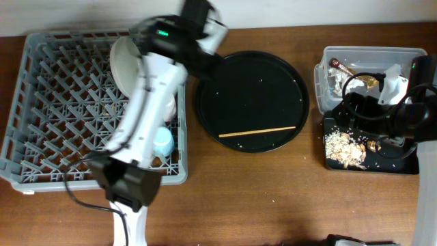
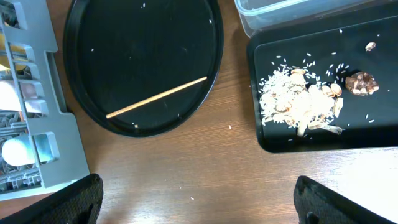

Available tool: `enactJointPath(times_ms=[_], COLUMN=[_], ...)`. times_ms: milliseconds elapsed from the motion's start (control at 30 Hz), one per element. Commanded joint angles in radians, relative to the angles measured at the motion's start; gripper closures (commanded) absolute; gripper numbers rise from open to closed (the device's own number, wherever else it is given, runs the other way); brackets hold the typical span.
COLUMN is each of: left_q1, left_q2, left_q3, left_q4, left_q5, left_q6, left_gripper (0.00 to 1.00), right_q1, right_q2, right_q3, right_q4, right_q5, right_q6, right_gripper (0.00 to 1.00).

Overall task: Sort waste into correct bins and load items into the dishwasher rack
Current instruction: 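Grasp the second wooden chopstick on the black tray with the left gripper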

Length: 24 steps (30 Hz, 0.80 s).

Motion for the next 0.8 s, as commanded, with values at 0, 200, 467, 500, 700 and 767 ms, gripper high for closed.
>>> enactJointPath(times_ms=[0,200,467,500,700,767], left_q1=[-0.107,-0.233,-0.322,-0.324,-0.326,-0.326], left_q2=[0.017,0.026,0.106,0.122,0.187,0.203], left_q3=[-0.15,-0.427,-0.535,-0.535,-0.535,-0.536], left_q4=[0.087,0.262,0.456,0.47,0.504,0.505], left_q5=[0.031,0.031,0.024,0.026,0.028,0.029], left_q6=[0.166,0.36,0.415,0.415,0.413,0.402], left_gripper=[0.29,0.29,0.3,0.3,0.33,0.36], right_q1=[-0.004,-0.005,-0.004,-0.004,-0.004,-0.004], right_q2=[-0.002,-0.001,-0.001,-0.002,-0.001,-0.001], right_q3=[-0.004,-0.004,-0.004,-0.004,-0.004,-0.004], right_q4=[0.0,0.0,0.0,0.0,0.0,0.0], right_q5=[0.008,0.008,0.008,0.008,0.008,0.009], right_q6=[-0.004,-0.004,-0.004,-0.004,-0.004,-0.004], right_gripper=[0.01,0.01,0.02,0.01,0.02,0.02])
